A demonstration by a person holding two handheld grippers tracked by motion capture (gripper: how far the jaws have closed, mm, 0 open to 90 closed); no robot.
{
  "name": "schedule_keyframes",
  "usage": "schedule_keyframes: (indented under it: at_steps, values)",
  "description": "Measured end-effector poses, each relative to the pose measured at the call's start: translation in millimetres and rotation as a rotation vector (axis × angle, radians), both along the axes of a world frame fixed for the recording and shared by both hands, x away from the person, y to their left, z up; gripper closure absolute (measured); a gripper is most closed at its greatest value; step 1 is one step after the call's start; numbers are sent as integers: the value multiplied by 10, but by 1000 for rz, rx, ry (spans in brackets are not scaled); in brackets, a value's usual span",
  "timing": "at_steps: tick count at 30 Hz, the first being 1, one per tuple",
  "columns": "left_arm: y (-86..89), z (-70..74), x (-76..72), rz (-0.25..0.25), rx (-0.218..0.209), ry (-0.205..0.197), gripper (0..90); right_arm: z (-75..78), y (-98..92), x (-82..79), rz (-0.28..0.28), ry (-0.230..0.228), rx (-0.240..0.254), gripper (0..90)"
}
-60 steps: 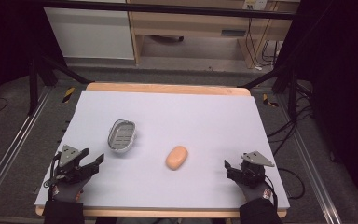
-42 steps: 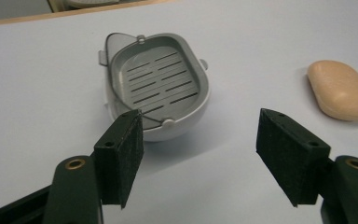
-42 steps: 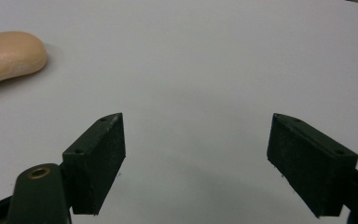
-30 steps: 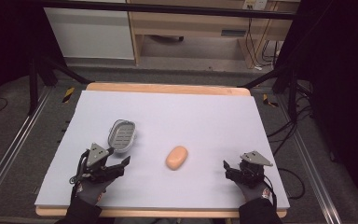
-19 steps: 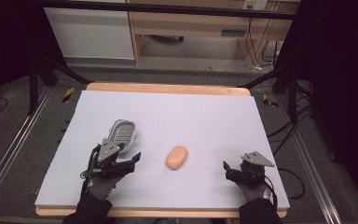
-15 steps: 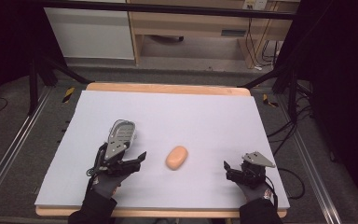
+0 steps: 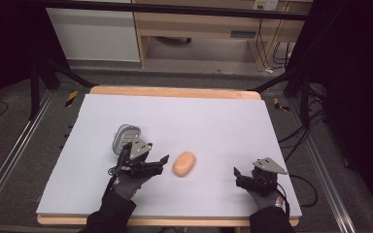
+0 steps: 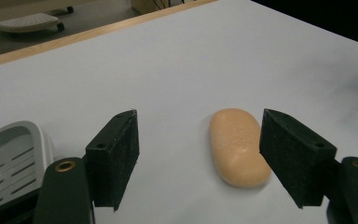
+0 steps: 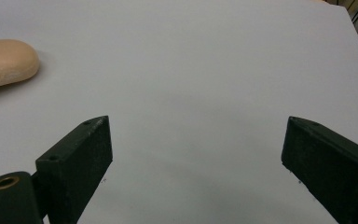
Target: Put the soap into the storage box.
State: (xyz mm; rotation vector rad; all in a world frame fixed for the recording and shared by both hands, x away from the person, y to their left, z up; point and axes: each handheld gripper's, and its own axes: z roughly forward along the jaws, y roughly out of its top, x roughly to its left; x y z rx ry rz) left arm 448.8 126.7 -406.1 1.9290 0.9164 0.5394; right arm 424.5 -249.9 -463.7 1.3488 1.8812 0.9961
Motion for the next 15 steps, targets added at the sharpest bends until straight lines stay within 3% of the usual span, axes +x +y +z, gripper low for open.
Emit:
schedule_keyframes:
  at_steps: [15]
  values:
    - [-325, -93, 117, -33, 40, 40, 271, 7, -13, 9, -9, -1, 7, 79]
